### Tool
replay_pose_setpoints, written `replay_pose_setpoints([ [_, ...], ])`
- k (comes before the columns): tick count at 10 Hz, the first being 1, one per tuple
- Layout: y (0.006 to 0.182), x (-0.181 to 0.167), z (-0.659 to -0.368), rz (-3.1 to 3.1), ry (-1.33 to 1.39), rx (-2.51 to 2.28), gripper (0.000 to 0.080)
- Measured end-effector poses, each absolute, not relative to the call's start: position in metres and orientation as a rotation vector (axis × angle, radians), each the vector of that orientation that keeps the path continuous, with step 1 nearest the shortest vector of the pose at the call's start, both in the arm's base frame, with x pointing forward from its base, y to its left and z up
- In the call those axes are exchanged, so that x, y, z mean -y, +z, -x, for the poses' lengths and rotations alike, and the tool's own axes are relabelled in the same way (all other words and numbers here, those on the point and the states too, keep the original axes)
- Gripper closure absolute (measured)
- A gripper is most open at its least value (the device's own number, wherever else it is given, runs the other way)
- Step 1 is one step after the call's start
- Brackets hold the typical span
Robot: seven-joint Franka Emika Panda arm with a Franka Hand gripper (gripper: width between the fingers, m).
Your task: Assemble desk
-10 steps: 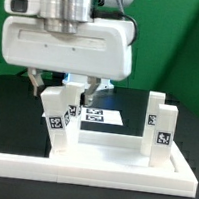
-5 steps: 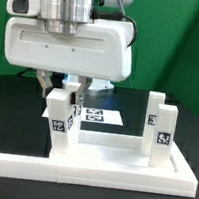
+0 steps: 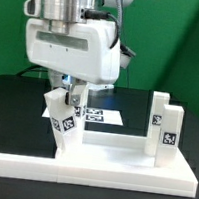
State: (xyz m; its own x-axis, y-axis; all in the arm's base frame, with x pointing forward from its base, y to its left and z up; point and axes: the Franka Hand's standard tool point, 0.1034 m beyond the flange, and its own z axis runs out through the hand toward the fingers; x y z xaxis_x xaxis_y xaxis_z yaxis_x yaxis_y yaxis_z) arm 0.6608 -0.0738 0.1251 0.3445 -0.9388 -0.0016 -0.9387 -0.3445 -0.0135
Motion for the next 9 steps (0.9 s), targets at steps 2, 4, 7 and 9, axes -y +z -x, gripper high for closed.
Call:
replay_pose_setpoints([
  [2,0.125,0.068,-0.66,2.355,0.001,-2.068,0.0509],
  [4,0.125,0.059,-0.659,2.103,-0.023,-2.318,0.0509],
  [7,0.124,0.048,-0.656,1.826,-0.078,-2.5,0.0507],
  [9,0.123,0.047,-0.656,1.863,-0.079,-2.475,0.0507],
])
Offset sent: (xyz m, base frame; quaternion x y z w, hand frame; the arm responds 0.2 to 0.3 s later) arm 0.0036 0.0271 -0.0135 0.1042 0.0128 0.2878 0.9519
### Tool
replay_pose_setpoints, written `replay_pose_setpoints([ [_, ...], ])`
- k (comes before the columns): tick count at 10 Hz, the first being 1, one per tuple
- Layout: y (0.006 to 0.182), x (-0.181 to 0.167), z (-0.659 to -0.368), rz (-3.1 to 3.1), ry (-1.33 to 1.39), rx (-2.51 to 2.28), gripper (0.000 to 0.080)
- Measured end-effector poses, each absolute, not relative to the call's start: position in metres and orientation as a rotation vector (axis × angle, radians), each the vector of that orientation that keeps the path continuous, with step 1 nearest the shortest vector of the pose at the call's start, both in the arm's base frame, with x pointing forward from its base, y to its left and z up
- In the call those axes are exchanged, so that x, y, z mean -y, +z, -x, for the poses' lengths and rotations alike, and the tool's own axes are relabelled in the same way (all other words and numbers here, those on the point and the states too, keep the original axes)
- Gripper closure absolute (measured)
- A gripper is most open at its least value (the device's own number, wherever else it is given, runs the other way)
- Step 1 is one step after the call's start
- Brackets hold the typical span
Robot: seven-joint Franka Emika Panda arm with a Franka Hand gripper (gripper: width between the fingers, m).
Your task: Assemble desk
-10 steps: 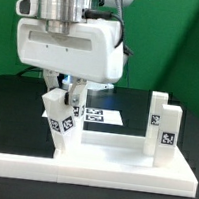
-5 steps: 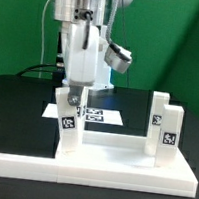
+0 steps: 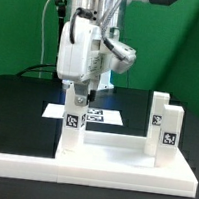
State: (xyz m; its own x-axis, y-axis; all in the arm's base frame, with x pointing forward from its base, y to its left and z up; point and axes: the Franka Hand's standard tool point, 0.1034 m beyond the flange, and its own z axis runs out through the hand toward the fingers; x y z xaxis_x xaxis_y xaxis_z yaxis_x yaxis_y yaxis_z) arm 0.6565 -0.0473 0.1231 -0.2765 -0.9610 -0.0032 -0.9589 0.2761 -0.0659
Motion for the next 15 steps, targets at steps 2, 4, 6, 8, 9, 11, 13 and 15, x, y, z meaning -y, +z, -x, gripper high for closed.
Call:
replay_pose_setpoints([
  [2,0.123,0.05,-0.656,2.145,-0.113,-2.28,0.0283],
  [4,0.12,0.049,-0.653,2.384,-0.137,-2.067,0.0155],
  [6,0.119,0.049,-0.653,2.507,-0.136,-1.926,0.0151],
  [8,0.12,0.051,-0.654,2.692,-0.142,-1.678,0.015],
  [9,0.12,0.054,-0.659,2.881,-0.207,-1.363,0.015],
  [11,0.114,0.051,-0.658,3.06,-0.286,-0.94,0.015],
  [13,0.113,0.051,-0.657,3.038,-0.285,-0.998,0.0251],
  [15,0.112,0.052,-0.657,3.008,-0.286,-1.075,0.0435],
])
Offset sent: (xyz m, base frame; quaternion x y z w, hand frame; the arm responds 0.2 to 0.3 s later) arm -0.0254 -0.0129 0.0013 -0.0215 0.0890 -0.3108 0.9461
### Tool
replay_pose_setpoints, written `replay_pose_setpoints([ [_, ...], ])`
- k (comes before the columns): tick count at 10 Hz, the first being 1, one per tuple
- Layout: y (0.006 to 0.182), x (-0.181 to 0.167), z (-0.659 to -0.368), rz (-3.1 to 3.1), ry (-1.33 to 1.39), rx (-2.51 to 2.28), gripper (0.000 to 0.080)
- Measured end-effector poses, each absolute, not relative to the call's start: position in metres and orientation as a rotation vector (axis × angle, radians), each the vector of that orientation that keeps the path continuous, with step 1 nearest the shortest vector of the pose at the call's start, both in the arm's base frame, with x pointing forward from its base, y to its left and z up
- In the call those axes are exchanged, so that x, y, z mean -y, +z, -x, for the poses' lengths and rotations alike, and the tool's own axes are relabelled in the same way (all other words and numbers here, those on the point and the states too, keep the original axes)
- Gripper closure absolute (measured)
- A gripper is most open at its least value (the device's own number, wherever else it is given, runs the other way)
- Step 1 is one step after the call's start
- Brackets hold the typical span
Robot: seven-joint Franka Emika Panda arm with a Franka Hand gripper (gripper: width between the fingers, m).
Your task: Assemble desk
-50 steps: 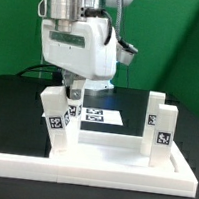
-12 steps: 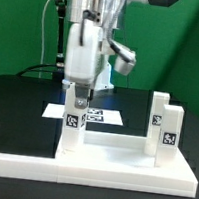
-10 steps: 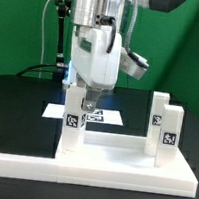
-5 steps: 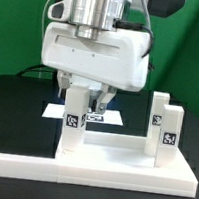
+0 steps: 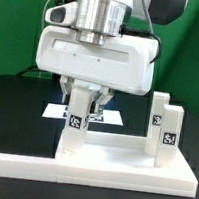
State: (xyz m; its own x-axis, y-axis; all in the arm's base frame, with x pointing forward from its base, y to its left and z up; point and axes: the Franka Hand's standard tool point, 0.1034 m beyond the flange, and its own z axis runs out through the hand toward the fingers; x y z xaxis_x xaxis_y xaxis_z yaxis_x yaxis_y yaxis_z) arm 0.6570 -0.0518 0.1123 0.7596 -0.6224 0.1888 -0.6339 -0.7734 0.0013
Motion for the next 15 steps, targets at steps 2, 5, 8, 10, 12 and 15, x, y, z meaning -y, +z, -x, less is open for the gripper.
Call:
replay_pose_setpoints([
  [2,0.111,0.056,-0.655,-2.817,0.269,1.22,0.0505],
  [5,0.11,0.064,-0.649,-2.52,0.279,1.881,0.0505],
  [8,0.108,0.066,-0.638,-2.23,0.232,2.44,0.0505],
  [10,0.108,0.067,-0.637,-2.17,0.216,2.514,0.0449],
  [12,0.108,0.061,-0.644,-2.439,0.313,2.104,0.0315],
  [15,0.106,0.058,-0.65,-2.758,0.383,1.551,0.0157],
])
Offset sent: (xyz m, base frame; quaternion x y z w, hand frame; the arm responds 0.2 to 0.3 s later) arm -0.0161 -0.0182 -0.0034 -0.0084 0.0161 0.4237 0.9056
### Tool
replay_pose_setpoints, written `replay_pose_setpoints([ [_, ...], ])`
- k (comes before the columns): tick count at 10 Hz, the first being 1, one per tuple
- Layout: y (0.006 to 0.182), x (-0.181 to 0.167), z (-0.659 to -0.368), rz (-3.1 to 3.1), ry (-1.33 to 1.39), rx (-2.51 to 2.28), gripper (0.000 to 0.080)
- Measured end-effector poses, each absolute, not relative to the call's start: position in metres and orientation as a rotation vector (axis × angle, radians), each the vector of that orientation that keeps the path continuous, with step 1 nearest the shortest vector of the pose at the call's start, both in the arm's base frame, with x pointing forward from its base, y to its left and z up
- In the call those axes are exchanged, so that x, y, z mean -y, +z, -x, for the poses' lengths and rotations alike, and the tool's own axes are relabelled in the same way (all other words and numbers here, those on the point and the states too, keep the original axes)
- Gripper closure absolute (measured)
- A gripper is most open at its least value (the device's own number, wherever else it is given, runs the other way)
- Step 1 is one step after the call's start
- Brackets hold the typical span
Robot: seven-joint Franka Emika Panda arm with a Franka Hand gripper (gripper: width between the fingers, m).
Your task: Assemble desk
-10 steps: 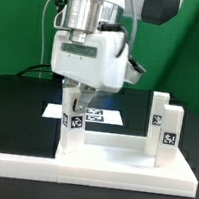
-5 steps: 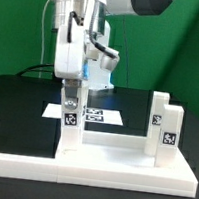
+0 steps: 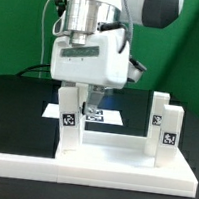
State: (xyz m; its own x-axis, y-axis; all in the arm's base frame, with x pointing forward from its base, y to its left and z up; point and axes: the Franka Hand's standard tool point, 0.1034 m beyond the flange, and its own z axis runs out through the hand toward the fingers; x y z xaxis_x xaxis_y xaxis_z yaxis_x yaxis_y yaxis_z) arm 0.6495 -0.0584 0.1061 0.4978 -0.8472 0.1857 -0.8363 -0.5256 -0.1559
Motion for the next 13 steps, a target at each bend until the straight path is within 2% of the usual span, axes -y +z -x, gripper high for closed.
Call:
replay_pose_setpoints([
  [4,0.106,0.06,-0.648,2.868,-0.39,-1.18,0.015],
  [5,0.111,0.063,-0.639,2.927,-0.378,-1.029,0.015],
  [6,0.125,0.069,-0.639,2.93,-0.353,-0.961,0.015],
  [7,0.13,0.067,-0.631,2.955,-0.362,-0.855,0.015],
  [9,0.132,0.08,-0.631,2.994,-0.325,-0.747,0.015],
  [13,0.131,0.073,-0.627,2.99,-0.314,-0.742,0.015],
])
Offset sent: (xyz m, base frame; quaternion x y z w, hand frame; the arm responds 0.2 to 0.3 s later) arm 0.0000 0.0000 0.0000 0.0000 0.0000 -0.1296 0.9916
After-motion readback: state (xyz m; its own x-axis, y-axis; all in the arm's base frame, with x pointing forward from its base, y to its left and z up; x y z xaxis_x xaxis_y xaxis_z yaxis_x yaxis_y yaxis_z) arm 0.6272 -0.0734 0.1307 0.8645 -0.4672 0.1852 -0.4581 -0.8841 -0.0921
